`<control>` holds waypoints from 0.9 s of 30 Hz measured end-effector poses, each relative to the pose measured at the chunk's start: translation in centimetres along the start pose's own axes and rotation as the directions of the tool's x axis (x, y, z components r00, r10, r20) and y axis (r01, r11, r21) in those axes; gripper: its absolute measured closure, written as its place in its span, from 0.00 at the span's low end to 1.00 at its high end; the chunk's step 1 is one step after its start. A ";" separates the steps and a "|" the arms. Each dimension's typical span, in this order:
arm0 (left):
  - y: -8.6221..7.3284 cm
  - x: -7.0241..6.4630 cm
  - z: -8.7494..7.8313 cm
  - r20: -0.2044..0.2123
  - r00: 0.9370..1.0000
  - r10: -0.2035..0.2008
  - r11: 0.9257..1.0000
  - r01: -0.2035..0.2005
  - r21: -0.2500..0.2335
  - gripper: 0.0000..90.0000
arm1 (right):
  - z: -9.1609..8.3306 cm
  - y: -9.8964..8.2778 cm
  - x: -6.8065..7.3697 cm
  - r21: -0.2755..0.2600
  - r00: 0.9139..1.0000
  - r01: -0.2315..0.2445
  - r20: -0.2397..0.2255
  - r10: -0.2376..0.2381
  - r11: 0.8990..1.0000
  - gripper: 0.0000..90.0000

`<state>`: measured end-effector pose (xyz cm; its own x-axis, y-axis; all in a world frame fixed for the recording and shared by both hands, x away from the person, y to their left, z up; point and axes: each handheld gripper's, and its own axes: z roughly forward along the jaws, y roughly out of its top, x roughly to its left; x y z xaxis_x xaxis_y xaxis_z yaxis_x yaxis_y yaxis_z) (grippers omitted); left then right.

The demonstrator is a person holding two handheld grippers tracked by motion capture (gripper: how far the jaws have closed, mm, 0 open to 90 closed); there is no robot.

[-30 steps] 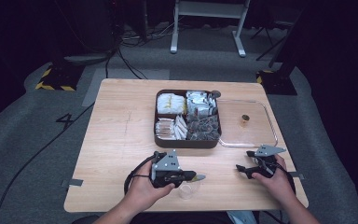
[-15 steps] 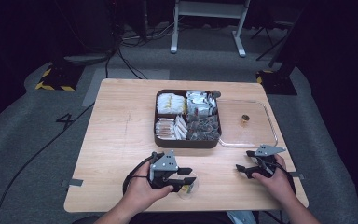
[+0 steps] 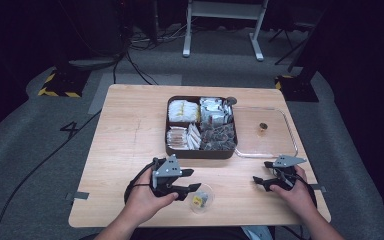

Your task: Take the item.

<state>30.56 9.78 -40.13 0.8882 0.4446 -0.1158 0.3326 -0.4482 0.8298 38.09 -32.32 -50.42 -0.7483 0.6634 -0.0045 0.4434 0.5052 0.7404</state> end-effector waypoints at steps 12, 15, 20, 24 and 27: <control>-1.5 2.7 -3.0 -0.142 0.988 -0.058 0.998 0.059 0.001 0.50 | 0.0 0.0 0.0 -0.001 1.000 -0.001 -0.001 0.001 1.000 0.20; -2.1 3.5 -3.7 -0.171 0.983 -0.064 0.998 0.066 0.007 0.47 | 0.1 0.1 0.0 -0.001 1.000 0.000 -0.002 0.000 1.000 0.20; -3.5 4.9 -4.9 -0.224 0.972 -0.072 0.996 0.080 0.027 0.41 | 0.1 0.1 0.0 0.000 1.000 0.001 -0.003 -0.001 1.000 0.20; -4.4 6.0 -5.7 -0.268 0.960 -0.080 0.995 0.092 0.034 0.38 | 0.1 0.1 0.0 0.000 1.000 0.001 -0.003 -0.001 1.000 0.20; -5.1 6.9 -6.1 -0.294 0.951 -0.095 0.993 0.112 0.044 0.36 | 0.1 0.1 0.0 0.000 1.000 0.002 -0.003 -0.002 1.000 0.20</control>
<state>33.04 19.81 -41.81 0.7198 0.6936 -0.0281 0.4439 -0.4287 0.7869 38.22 -32.20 -50.42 -0.7504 0.6610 -0.0037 0.4423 0.5063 0.7403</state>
